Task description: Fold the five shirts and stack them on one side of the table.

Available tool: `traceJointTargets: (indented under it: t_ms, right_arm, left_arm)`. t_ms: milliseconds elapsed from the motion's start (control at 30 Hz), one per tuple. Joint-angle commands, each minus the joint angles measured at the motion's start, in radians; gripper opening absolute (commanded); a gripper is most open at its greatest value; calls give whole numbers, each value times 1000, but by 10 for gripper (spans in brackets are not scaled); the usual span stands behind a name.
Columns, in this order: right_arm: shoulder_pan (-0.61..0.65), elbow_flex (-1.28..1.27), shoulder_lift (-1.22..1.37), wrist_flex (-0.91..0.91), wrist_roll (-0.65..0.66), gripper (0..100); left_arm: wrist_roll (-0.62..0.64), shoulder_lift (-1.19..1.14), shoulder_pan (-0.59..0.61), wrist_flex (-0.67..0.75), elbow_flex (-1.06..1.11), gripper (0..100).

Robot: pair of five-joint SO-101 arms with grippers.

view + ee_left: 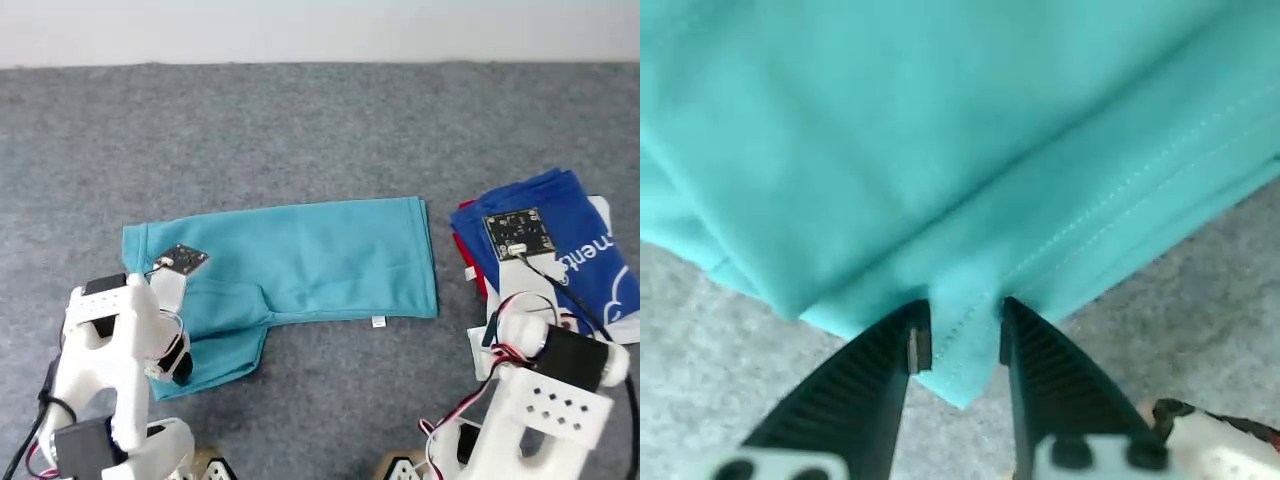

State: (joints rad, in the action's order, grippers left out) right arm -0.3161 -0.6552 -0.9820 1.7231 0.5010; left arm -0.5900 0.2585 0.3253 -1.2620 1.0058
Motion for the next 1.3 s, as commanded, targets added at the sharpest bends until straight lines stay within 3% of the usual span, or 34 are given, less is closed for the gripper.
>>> traceJointTargets:
  t_ms: [0, 267, 433, 633, 967, 1100, 1267]
  right_arm:
    - [7, 3, -5, 12, 12, 209]
    - [7, 3, -5, 12, 12, 209]
    - [7, 3, -7, 12, 12, 209]
    - [7, 3, -7, 10, 12, 209]
    - [7, 3, -7, 10, 12, 209]
    - [7, 3, -7, 10, 12, 209]
    - [7, 3, -7, 10, 12, 209]
  left_arm:
    - [-12, -2, -8, 14, 30, 116]
    - [-77, -2, -14, 20, 73, 110]
    - [-101, -2, -14, 14, 71, 12]
    - [-101, 5, -14, 5, 48, 13]
    - [-100, 5, -14, -287, -222, 13]
    - [-100, 0, -15, -288, -274, 13]
    - [-98, -2, -28, -187, -288, 13]
